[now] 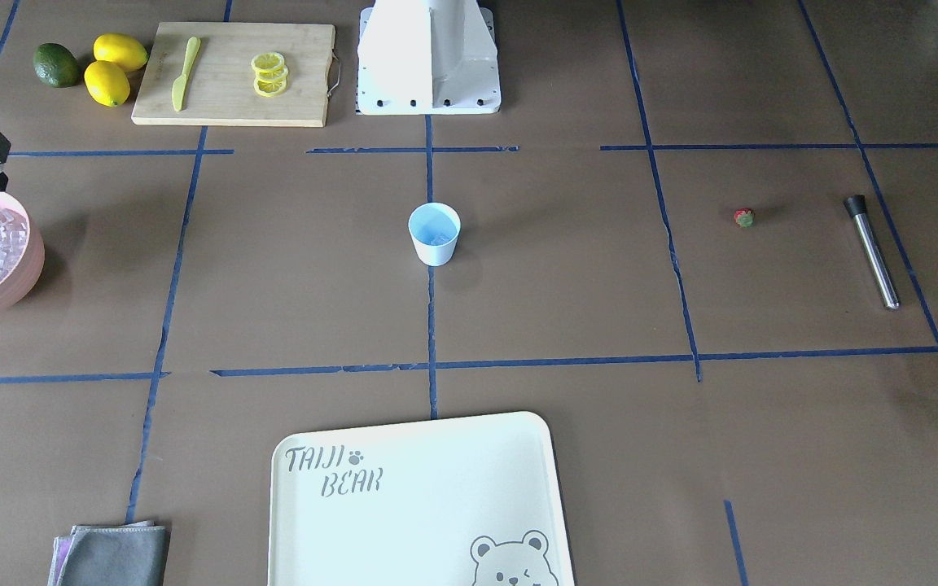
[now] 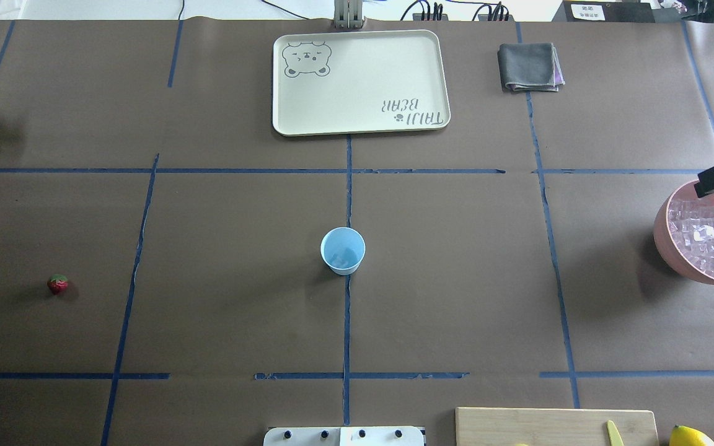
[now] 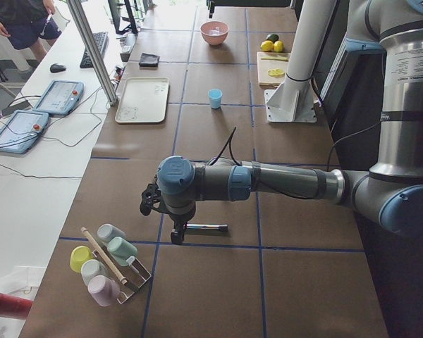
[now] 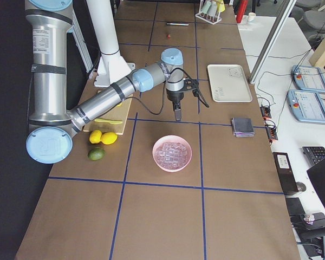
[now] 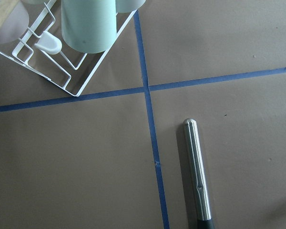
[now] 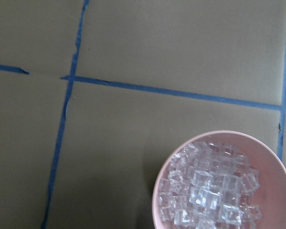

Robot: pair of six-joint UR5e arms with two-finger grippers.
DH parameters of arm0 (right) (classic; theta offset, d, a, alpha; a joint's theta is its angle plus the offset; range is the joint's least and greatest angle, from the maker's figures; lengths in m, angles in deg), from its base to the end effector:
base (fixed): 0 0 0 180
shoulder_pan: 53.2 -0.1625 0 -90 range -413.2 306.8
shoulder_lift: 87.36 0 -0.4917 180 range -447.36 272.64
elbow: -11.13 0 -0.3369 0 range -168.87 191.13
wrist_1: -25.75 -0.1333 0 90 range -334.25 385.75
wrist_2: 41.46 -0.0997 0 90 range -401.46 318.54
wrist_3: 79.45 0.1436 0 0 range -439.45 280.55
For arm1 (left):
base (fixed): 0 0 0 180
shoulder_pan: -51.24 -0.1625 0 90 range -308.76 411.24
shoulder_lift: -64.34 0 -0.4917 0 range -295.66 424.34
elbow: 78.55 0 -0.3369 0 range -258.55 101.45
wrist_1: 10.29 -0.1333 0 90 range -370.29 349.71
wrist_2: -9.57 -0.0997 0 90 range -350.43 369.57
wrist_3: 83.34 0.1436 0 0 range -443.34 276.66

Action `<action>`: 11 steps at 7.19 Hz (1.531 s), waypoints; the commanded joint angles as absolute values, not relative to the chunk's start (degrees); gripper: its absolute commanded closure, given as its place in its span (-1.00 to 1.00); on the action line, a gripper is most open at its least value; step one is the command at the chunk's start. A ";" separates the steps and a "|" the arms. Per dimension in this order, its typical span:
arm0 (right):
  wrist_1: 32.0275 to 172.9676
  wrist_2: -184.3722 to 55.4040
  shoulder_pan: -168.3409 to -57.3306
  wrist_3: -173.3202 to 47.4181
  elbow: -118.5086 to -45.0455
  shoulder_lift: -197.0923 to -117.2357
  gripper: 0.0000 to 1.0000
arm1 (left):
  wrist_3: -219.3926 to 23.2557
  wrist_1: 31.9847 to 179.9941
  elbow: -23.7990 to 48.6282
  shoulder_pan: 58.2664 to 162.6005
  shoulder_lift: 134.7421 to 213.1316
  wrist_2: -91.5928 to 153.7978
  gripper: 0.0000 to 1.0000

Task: Mash ice and strawberries in cup
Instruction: 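Lower the right gripper into the bowl and grasp another ice cube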

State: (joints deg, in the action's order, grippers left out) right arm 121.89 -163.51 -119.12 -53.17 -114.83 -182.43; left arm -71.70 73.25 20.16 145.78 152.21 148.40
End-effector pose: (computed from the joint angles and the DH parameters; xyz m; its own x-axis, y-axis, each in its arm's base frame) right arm -0.1058 -0.3768 0.5481 0.7766 -0.1249 0.6175 0.0298 0.9863 0.1620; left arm -0.0581 -0.4130 0.7096 0.6588 0.1516 -0.7369 -0.0549 0.9866 0.1539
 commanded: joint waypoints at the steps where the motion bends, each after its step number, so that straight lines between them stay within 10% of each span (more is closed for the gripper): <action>1: 116.33 -164.95 -121.66 -59.22 -112.55 -189.45 -0.98 | -71.82 73.03 21.63 145.98 151.45 148.35 -1.00; 5: 98.53 -168.03 -121.67 -57.57 -97.53 -192.39 -0.75 | -74.37 72.59 28.48 145.98 147.14 148.35 -1.00; 11: 99.05 -167.68 -119.92 -57.65 -94.25 -189.49 -0.48 | -74.37 72.59 28.67 145.98 147.05 148.44 -1.00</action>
